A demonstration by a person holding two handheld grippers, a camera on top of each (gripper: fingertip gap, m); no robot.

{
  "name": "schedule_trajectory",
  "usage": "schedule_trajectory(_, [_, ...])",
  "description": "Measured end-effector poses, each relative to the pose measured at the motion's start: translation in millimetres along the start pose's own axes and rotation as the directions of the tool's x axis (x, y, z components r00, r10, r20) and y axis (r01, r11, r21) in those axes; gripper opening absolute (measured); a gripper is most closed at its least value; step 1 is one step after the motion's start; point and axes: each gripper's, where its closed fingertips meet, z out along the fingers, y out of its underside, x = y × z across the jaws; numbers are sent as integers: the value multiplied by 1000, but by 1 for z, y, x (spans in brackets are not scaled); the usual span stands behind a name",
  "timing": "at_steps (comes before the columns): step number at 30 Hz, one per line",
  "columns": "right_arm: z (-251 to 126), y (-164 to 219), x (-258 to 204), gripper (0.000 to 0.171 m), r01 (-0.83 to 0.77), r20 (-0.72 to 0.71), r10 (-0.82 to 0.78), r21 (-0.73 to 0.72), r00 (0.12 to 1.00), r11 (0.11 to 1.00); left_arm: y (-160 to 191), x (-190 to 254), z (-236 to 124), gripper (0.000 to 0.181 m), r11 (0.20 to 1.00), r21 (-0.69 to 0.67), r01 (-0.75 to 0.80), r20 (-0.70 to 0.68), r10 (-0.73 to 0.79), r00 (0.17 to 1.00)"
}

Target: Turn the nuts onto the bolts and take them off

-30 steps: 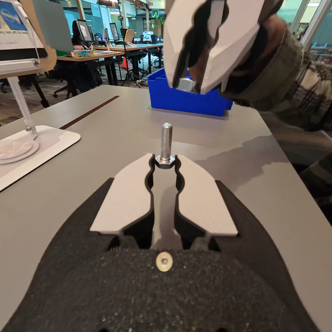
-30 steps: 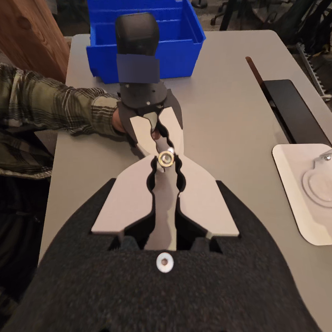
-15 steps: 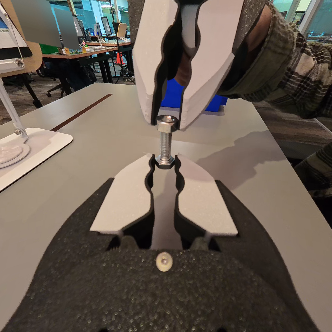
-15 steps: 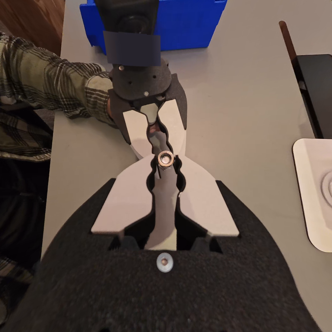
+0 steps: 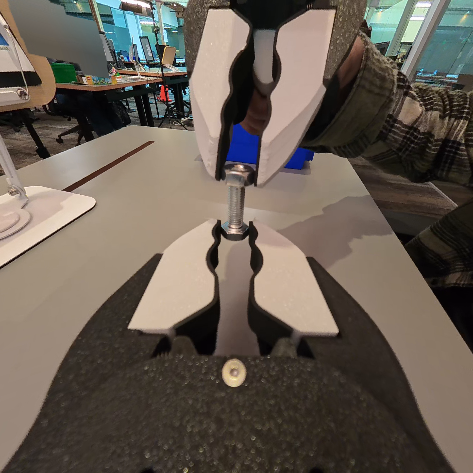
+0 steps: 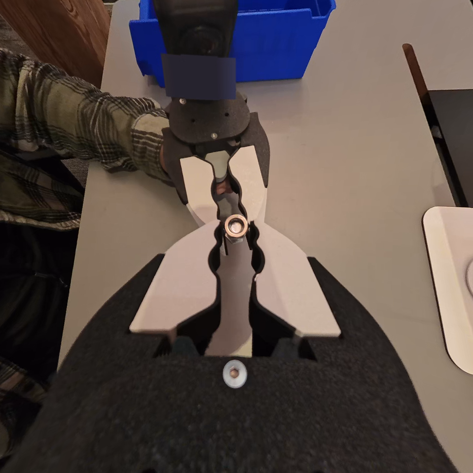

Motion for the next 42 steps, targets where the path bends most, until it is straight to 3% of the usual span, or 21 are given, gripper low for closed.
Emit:
schedule_trajectory(4, [2, 1, 1, 23, 1, -2, -1, -5, 1000, 1000, -1, 1, 0, 20, 1000, 3, 1, -5, -1, 1000])
schedule_trajectory(7, [0, 2, 3, 44, -9, -24, 9, 9, 1000, 1000, -2, 1, 0, 20, 1000, 7, 2, -6, -2, 1000])
schedule_trajectory(9, [-4, -2, 6, 62, -25, -59, 30, 86, 998, 996, -2, 0, -1, 20, 1000, 14, 7, -5, -7, 1000])
schedule_trajectory(15, [-14, -10, 17, 81, -109, -82, 150, 377, 985, 920, -8, 4, -2, 20, 998, 59, 25, -36, -23, 999])
schedule_trajectory(42, [-14, -13, 18, 75, -50, -95, 95, 398, 991, 916, -14, 9, -3, 20, 996, 91, -4, -49, 8, 999])
